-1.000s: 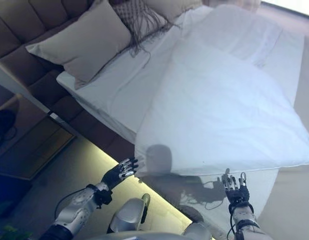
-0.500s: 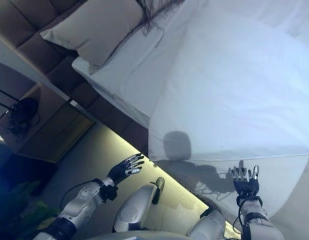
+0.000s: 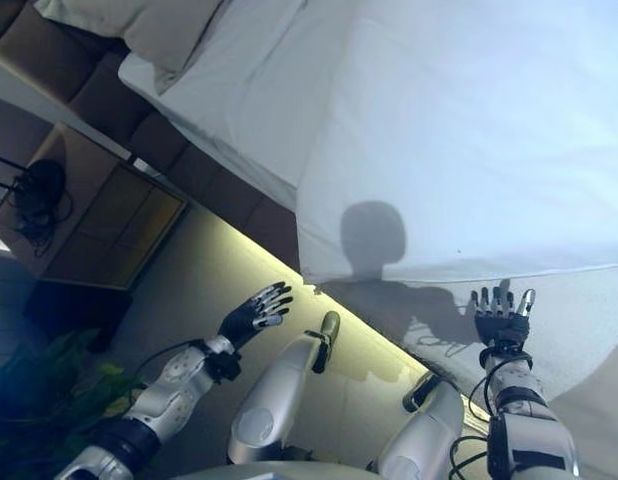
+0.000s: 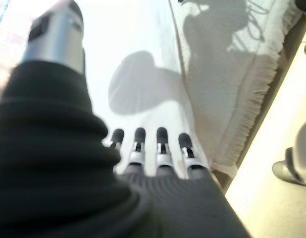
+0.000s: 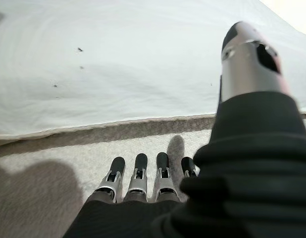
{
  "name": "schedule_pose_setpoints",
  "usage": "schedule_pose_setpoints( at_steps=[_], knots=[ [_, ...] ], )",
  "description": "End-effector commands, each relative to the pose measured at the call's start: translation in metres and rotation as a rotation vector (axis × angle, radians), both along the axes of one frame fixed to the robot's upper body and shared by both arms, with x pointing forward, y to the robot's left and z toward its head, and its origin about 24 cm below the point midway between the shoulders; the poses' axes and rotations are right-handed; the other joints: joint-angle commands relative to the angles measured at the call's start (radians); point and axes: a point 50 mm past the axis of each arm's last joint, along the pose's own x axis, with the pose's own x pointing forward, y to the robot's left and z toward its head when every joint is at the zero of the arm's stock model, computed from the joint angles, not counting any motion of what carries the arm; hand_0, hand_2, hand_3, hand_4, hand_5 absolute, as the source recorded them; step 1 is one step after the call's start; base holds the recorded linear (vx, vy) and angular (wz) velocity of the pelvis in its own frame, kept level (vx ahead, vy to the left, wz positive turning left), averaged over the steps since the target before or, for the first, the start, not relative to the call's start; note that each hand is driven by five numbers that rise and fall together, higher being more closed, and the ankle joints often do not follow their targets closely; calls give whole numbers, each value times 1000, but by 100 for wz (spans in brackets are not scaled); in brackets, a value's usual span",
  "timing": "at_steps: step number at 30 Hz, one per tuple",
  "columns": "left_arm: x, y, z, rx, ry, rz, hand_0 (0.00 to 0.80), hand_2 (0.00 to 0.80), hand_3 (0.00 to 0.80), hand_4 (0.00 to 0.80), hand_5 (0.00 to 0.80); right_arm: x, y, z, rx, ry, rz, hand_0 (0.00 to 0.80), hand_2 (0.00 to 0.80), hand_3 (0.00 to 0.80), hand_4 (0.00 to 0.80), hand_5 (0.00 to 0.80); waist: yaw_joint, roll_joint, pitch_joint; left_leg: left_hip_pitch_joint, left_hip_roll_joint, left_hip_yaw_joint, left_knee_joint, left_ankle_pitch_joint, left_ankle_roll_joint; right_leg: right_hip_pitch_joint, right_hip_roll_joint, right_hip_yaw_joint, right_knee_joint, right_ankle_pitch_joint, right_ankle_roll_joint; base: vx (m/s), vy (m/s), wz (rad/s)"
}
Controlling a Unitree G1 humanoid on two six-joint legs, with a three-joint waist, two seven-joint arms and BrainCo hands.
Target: Make the bed neatly
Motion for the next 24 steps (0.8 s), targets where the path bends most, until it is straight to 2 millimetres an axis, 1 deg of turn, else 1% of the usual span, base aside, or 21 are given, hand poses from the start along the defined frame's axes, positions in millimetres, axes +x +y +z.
schedule_pose_setpoints(
  at_steps=[1, 4, 9, 12, 17, 19, 20, 21, 22, 23, 24],
  knots=[
    [3, -5, 9, -86, -60, 26, 0, 0, 0, 0, 0, 8, -26, 33, -65, -118, -33, 0, 0, 0, 0, 0, -7, 35, -5, 17, 61, -28, -35, 11, -17, -108, 16, 100, -163, 320, 113, -41, 24, 2],
    [3, -5, 11, -90, -72, 20, 0, 0, 0, 0, 0, 13, -27, 42, -86, -141, -19, 0, 0, 0, 0, 0, -4, 33, -3, 17, 62, -26, -41, 11, -18, -103, 20, 93, -172, 321, 112, -12, 8, 0],
    [1, 1, 7, -79, -58, 28, 0, 0, 0, 0, 0, 12, -31, 45, -84, -145, -20, 0, 0, 0, 0, 0, 6, 22, -14, 23, 61, -26, -16, -3, -19, -90, 10, 88, -156, 322, 111, 47, 2, 1],
    [0, 3, 6, -69, -48, 32, 0, 0, 0, 0, 0, 14, -32, 50, -90, -160, -8, 0, 0, 0, 0, 0, 10, 22, -21, 27, 58, -32, -11, -7, -16, -90, 5, 90, -144, 320, 111, 69, -5, 2],
    [0, 4, 4, -66, -30, 36, 0, 0, 0, 0, 0, 28, -31, 67, -136, -172, 46, 0, 0, 0, 0, 0, 17, 27, -27, 29, 56, -36, -17, 0, -16, -94, 6, 90, -141, 321, 115, 7, 2, 0],
    [-1, 4, 3, -68, -31, 31, 0, 0, 0, 0, 0, 35, -31, 77, -163, -190, 67, 0, 0, 0, 0, 0, 19, 29, -26, 30, 57, -36, -22, 4, -16, -90, 6, 85, -144, 320, 115, 0, 0, 0],
    [-2, 3, 3, -68, -32, 29, 0, 0, 0, 0, 0, 37, -29, 80, -173, -200, 76, 169, 169, 169, 169, 169, 20, 29, -26, 31, 57, -36, -23, 4, -17, -88, 6, 84, -145, 320, 115, 0, 0, 0],
    [-3, 3, 2, -67, -32, 29, 0, 0, 0, 0, 0, 41, -28, 84, -184, -210, 88, 452, 452, 452, 452, 452, 20, 28, -26, 33, 56, -35, -24, 5, -17, -84, 6, 81, -146, 320, 115, 0, 0, 0],
    [-3, 3, 1, -66, -31, 31, 0, 0, 0, 0, 0, 44, -26, 87, -194, -216, 97, 693, 693, 693, 693, 693, 20, 27, -27, 35, 56, -35, -23, 5, -18, -81, 5, 80, -146, 320, 114, 0, 0, 0],
    [-4, 4, 0, -66, -29, 33, 0, 0, 0, 0, 0, 46, -25, 90, -201, -220, 106, 800, 800, 800, 800, 800, 19, 25, -27, 38, 56, -34, -23, 5, -18, -78, 5, 80, -145, 320, 114, 0, 0, 0],
    [-6, 5, -2, -66, -27, 38, 0, 0, 0, 0, 0, 49, -23, 93, -206, -227, 115, 800, 800, 800, 800, 800, 18, 24, -29, 42, 56, -34, -24, 5, -18, -74, 4, 79, -144, 319, 113, 0, 0, 0]
  ],
)
